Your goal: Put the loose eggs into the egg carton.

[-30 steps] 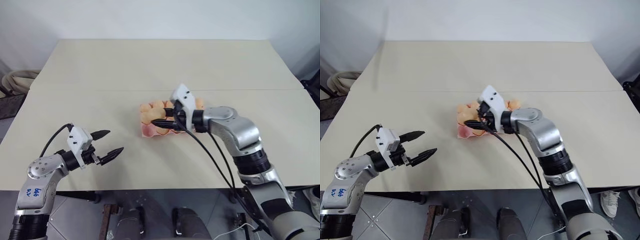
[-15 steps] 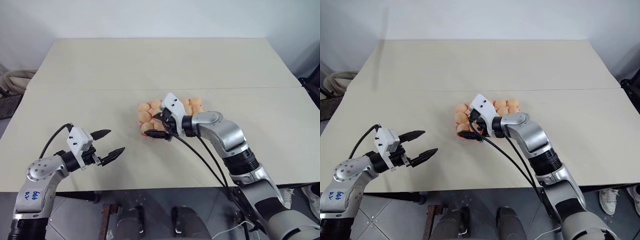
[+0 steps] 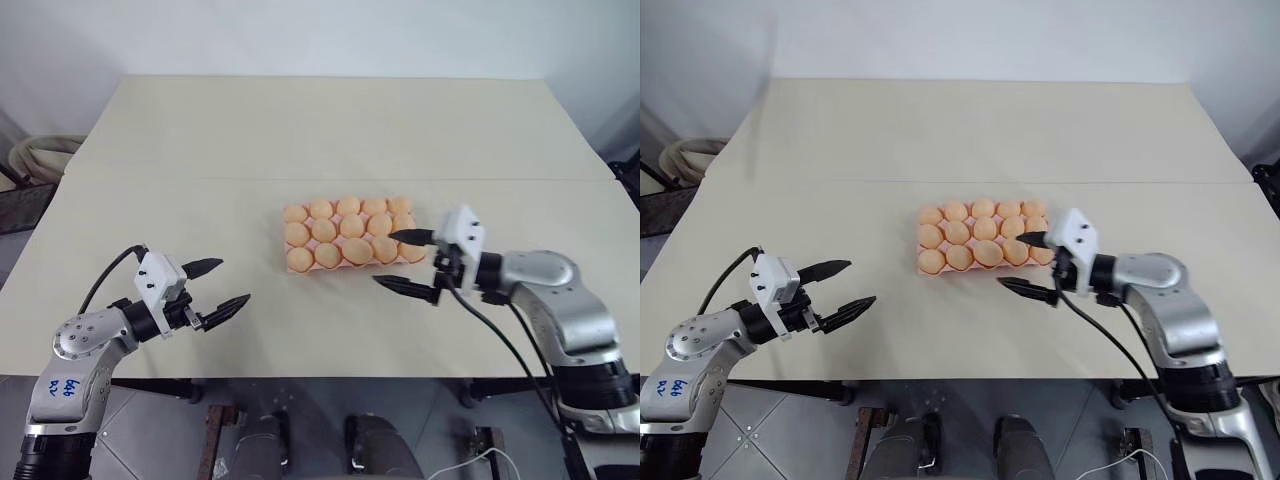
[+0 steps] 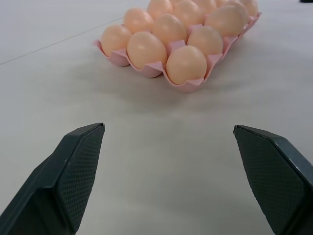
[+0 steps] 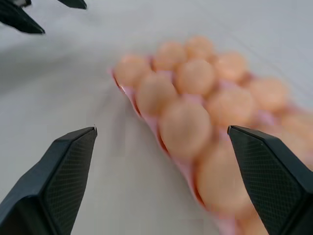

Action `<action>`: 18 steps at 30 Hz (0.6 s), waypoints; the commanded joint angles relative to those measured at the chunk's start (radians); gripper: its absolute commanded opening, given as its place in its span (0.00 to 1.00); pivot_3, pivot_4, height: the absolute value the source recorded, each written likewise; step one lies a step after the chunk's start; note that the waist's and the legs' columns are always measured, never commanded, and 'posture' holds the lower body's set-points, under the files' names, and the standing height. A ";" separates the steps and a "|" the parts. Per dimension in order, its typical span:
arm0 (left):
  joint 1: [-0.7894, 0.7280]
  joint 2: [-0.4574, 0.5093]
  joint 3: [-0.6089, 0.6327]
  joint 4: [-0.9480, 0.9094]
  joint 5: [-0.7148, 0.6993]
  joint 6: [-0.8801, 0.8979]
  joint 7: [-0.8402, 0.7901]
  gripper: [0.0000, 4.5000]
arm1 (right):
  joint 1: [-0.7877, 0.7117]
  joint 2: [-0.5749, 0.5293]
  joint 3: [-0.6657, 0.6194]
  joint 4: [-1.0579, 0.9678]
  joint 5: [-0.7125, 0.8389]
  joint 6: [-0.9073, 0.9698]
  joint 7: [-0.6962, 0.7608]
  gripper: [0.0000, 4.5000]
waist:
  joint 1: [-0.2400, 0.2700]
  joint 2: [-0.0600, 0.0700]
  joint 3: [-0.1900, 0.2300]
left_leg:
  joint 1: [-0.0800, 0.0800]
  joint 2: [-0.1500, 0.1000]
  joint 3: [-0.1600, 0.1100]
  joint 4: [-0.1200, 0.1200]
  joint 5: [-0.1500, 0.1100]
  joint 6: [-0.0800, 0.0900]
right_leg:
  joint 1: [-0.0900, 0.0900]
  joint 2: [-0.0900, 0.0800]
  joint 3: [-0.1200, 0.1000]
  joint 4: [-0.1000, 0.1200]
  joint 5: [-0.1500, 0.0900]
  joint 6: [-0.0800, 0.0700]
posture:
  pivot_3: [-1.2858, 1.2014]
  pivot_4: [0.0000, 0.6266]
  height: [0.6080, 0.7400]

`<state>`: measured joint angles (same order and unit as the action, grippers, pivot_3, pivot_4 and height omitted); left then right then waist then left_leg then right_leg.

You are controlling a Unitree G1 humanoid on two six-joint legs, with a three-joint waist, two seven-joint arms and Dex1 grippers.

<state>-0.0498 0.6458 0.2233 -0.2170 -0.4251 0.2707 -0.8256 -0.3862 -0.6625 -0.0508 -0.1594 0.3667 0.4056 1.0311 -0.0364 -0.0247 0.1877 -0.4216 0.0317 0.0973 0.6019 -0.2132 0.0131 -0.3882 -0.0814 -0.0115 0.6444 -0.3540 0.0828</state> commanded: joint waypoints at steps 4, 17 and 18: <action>-0.025 0.035 0.023 0.028 0.010 -0.036 -0.029 1.00 | 0.164 -0.025 -0.229 0.111 0.077 -0.134 0.016 0.99 | 0.006 0.000 0.000 | 0.004 0.001 -0.002 0.001 0.001 -0.001 | 0.005 0.001 -0.001 0.000 0.000 -0.001 | 0.52 0.24 1.00; -0.021 0.064 0.045 0.061 0.018 -0.057 -0.025 1.00 | 0.407 0.015 -0.336 -0.022 0.119 -0.264 -0.027 0.99 | 0.003 0.000 0.000 | 0.015 0.001 -0.001 -0.002 -0.003 -0.006 | 0.014 0.000 0.001 -0.002 0.000 -0.003 | 0.52 0.24 1.00; -0.021 0.063 0.044 0.063 0.021 -0.059 -0.022 1.00 | 0.409 0.011 -0.327 -0.027 0.113 -0.269 -0.024 0.99 | 0.004 0.000 0.000 | 0.015 0.001 -0.001 -0.003 -0.003 -0.006 | 0.014 0.000 0.001 -0.002 -0.001 -0.003 | 0.52 0.24 1.00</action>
<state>-0.0674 0.7063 0.2558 -0.1458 -0.4149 0.2344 -0.8534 0.0165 -0.6397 -0.3788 -0.1479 0.4812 0.1621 1.0000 -0.0325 -0.0244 0.1879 -0.4069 0.0331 0.0965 0.5989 -0.2160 0.0066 -0.3741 -0.0815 -0.0104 0.6420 -0.3546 0.0801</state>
